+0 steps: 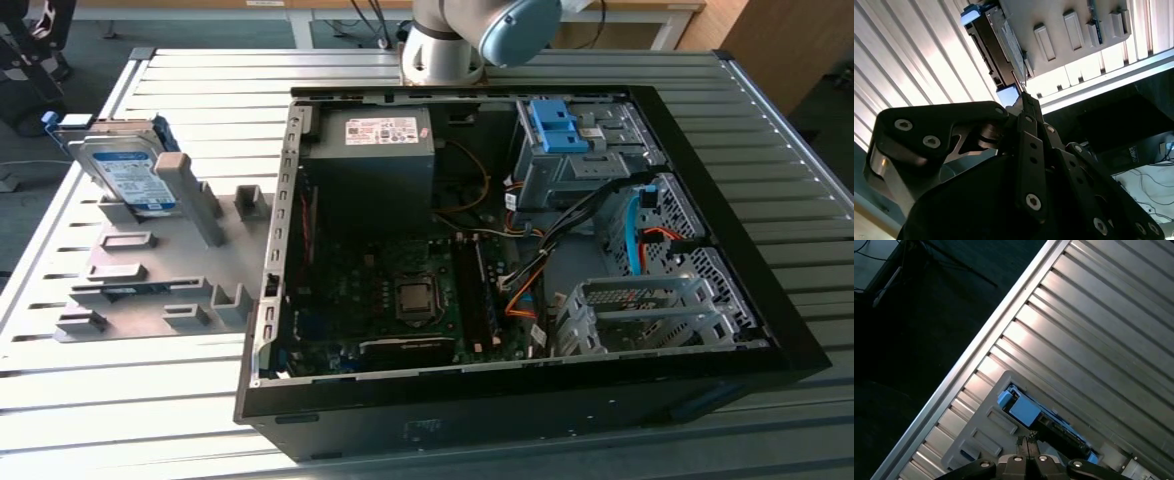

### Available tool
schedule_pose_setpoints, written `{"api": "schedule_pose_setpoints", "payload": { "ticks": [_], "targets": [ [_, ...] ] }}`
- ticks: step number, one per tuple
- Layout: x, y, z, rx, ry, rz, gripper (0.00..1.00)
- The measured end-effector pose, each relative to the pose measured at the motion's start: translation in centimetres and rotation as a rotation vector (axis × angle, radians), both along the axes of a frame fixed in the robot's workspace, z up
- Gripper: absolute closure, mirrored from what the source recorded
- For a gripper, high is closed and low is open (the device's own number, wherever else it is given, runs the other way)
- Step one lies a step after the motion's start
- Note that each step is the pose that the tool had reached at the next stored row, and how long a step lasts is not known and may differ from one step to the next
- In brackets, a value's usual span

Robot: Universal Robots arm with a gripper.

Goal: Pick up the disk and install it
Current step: 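Pick up the disk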

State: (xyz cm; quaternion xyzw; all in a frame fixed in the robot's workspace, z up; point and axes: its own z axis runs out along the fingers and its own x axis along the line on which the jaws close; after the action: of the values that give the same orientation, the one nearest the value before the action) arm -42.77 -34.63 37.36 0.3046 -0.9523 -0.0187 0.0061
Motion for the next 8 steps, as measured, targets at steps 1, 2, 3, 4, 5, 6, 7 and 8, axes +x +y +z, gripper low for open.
{"api": "schedule_pose_setpoints", "payload": {
  "ticks": [1,2,3,4,5,6,7,8],
  "targets": [
    [0.0,0.0,0.0,-0.0001,0.0,0.005,0.89],
    [0.0,0.0,0.0,-0.0001,0.0001,0.011,0.89],
    [0.0,0.0,0.0,0.0,0.0001,0.016,0.89],
    [0.0,0.0,0.0,0.0,0.0,0.021,0.89],
    [0.0,0.0,0.0,0.0,0.0,0.026,0.89],
    [0.0,0.0,0.0,-0.0001,0.0,0.031,0.89],
    [0.0,0.0,-0.01,0.0,0.0,0.036,0.89],
    [0.0,0.0,-0.01,-0.0001,0.0,0.042,0.89]
  ]
}}
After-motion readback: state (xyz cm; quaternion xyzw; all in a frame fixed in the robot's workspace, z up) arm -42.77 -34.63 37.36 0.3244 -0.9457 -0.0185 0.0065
